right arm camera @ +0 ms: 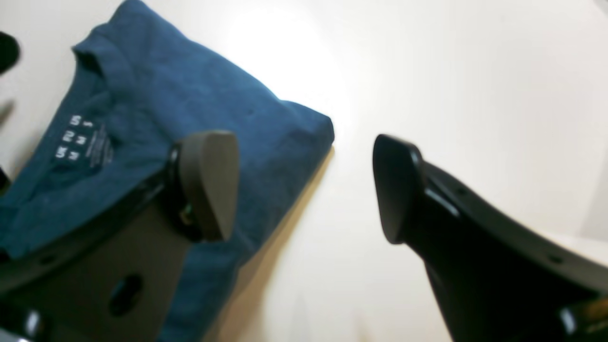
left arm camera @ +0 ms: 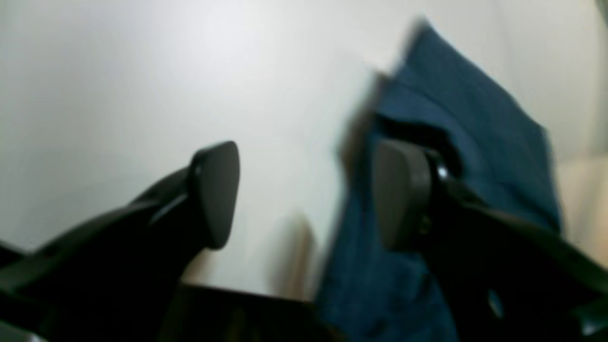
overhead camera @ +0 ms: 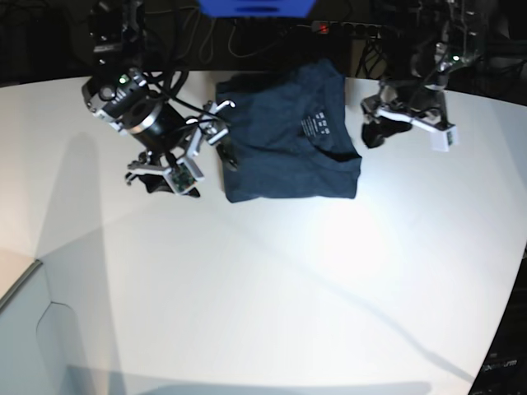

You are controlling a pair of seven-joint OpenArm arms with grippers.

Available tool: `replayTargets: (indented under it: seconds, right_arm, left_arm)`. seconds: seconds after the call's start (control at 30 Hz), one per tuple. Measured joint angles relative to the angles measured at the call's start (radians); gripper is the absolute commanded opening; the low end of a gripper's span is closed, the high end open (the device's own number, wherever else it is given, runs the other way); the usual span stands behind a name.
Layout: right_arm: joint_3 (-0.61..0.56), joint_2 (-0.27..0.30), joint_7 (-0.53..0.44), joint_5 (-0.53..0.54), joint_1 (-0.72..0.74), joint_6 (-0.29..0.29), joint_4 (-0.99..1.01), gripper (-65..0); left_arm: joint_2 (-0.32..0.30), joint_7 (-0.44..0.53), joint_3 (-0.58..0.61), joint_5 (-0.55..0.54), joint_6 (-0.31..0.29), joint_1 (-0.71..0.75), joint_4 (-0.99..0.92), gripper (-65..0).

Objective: Layout the t-shirt on the table in an organized manner, then fold the t-shirt properly

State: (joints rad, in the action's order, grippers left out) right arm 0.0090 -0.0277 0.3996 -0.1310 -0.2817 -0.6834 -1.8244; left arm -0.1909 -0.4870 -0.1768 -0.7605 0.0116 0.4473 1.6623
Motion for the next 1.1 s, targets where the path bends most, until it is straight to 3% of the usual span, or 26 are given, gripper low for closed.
replayTargets:
  seconds: [0.33, 0.73, 0.8, 1.0, 1.1]
  right_arm:
    - [0.002, 0.0, 0.001, -0.001, -0.01, 0.0, 0.0, -21.0]
    - [0.051, 0.005, 0.001, -0.003, -0.008, 0.0, 0.003, -21.0]
    - [0.052, 0.005, 0.001, -0.003, -0.01, 0.0, 0.003, -21.0]
    - [0.065, 0.003, 0.0, 0.0, -0.004, 0.0, 0.003, -21.0]
    - [0.101, 0.003, 0.002, -0.005, -0.002, 0.0, 0.003, -21.0]
  left_arm:
    - [0.023, 0.004, 0.144, 0.0, 0.004, -0.075, -0.054, -22.1]
    - [0.023, 0.026, 0.153, -0.004, -0.016, -0.141, -0.208, -23.5]
    - [0.022, 0.04, 0.153, -0.011, -0.025, -0.158, -0.239, -30.4]
    - [0.021, -0.037, 0.151, -0.019, -0.029, -0.237, -0.319, -63.9]
    - [0.013, -0.13, 0.151, -0.02, -0.03, -0.282, -0.333, -64.1]
